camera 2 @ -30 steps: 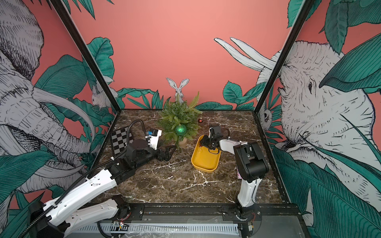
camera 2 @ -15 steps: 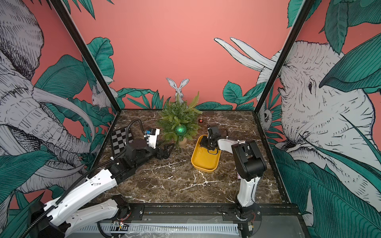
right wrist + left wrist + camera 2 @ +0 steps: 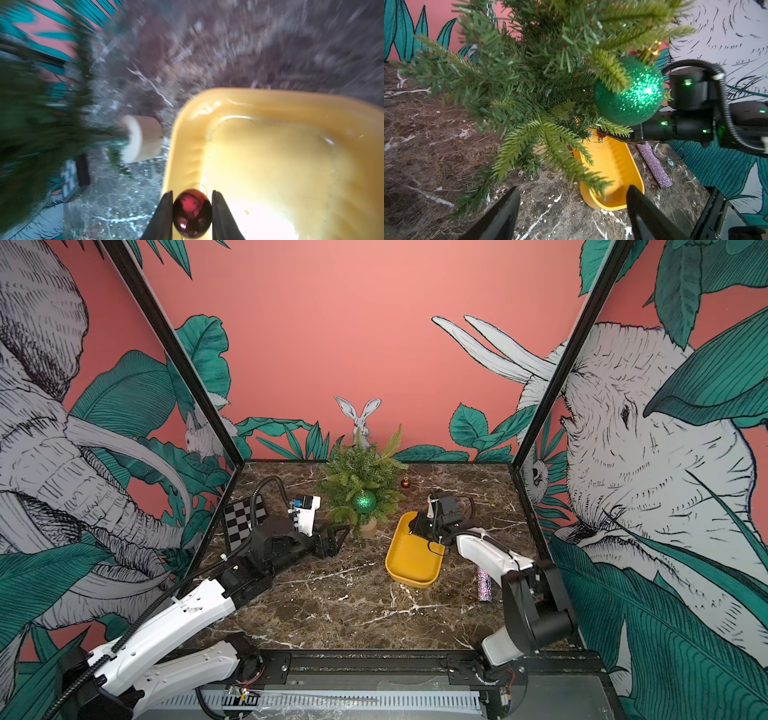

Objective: Decorate the small christmas tree with ornaments
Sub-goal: Pick up an ornament from the container.

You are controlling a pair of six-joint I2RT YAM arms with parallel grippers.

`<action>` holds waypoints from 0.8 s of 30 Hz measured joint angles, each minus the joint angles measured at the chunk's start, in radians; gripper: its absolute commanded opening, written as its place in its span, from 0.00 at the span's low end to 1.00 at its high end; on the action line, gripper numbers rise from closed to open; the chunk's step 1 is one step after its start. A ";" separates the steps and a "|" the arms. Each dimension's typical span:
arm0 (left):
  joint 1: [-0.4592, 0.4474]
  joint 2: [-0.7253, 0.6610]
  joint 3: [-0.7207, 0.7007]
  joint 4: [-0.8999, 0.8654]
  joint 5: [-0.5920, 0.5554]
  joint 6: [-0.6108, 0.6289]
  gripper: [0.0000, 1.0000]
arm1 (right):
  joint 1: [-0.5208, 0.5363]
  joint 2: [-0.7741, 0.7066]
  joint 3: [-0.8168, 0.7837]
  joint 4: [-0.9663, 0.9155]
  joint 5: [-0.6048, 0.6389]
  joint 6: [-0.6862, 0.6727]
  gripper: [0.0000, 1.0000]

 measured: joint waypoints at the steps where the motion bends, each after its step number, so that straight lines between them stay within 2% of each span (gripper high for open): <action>1: 0.002 0.000 0.005 0.000 0.005 0.001 0.79 | 0.000 -0.043 -0.002 -0.014 0.003 -0.003 0.25; 8: 0.007 0.000 0.048 -0.001 0.040 0.021 0.72 | 0.001 -0.255 0.024 -0.187 0.014 -0.043 0.25; 16: 0.026 0.000 0.114 -0.007 0.101 0.049 0.64 | 0.045 -0.332 0.266 -0.407 -0.002 -0.114 0.25; 19: 0.078 -0.006 0.116 -0.008 0.129 0.046 0.63 | 0.078 -0.314 0.399 -0.480 -0.016 -0.145 0.25; 24: 0.217 -0.035 0.106 0.002 0.205 0.008 0.57 | 0.132 -0.240 0.611 -0.561 -0.035 -0.194 0.25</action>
